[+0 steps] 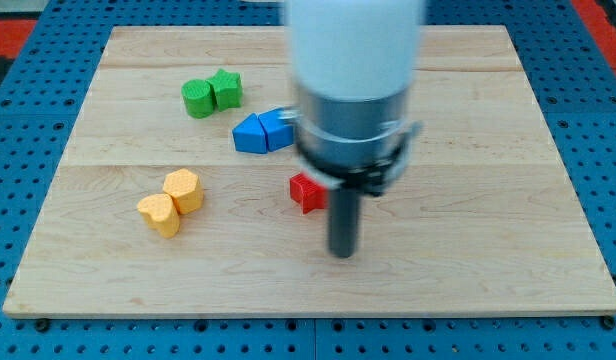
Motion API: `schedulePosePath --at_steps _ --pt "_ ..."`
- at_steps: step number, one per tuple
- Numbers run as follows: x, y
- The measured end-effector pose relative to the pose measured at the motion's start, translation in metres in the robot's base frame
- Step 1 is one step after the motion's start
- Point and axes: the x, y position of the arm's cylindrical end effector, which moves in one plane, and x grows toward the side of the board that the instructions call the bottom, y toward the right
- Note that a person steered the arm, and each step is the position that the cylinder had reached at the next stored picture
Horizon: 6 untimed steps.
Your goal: Slide the red star to the right of the yellow hexagon
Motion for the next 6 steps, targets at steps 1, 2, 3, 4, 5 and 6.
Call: schedulePosePath --at_steps 1,2,3,4,5,6 --pt "-0.02 0.006" --pt "-0.067 0.034" --pt "-0.112 0.043" --pt "-0.092 -0.003" --pt "-0.06 -0.053" --pt "-0.043 -0.084"
